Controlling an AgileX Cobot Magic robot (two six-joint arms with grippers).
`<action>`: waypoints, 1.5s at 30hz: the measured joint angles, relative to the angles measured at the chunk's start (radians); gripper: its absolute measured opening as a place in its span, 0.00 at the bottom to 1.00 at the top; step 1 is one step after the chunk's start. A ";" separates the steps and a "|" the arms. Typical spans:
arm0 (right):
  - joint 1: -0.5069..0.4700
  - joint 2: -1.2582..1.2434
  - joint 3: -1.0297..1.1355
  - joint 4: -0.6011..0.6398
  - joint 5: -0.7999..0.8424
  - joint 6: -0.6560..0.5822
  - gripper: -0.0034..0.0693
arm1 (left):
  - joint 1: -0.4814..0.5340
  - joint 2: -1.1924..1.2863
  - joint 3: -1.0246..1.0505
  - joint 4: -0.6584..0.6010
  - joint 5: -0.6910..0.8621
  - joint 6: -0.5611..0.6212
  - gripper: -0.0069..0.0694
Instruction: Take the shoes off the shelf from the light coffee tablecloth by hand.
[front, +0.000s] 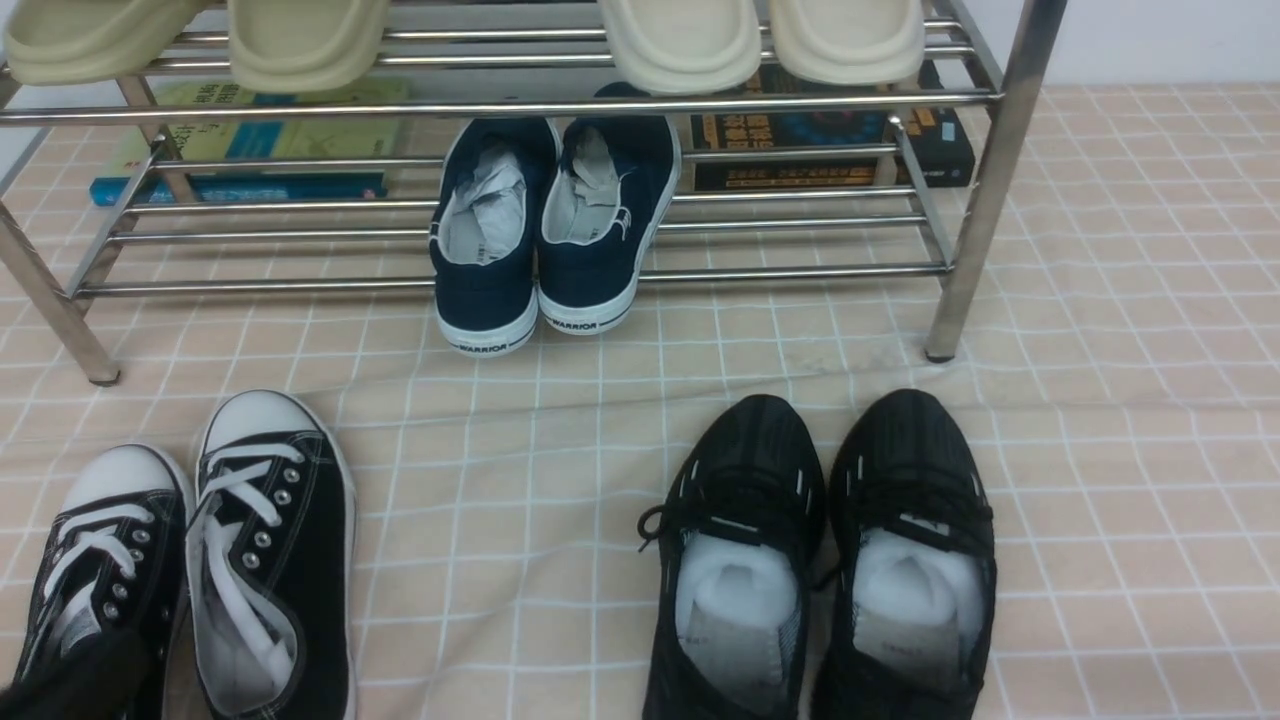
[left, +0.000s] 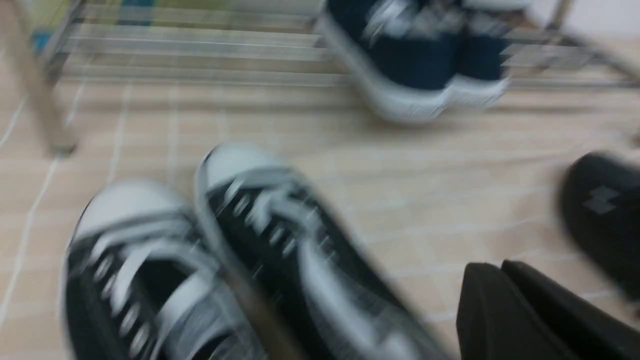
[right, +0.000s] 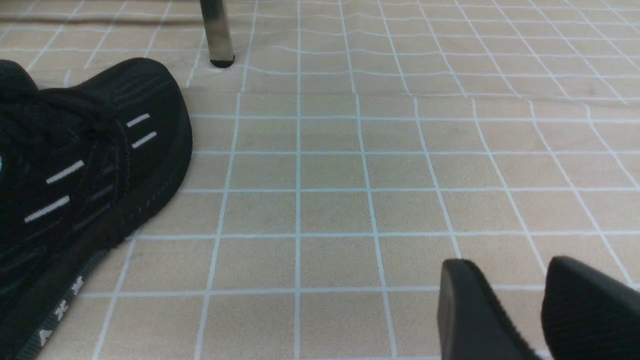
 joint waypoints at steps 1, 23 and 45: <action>0.000 0.000 0.000 0.000 0.000 0.000 0.38 | 0.021 0.000 0.012 0.000 -0.005 0.000 0.15; 0.000 0.000 0.000 0.000 0.000 0.000 0.38 | 0.145 -0.097 0.100 0.045 0.053 0.000 0.18; 0.000 0.000 0.000 0.000 0.000 0.000 0.38 | 0.145 -0.097 0.100 0.049 0.054 0.000 0.21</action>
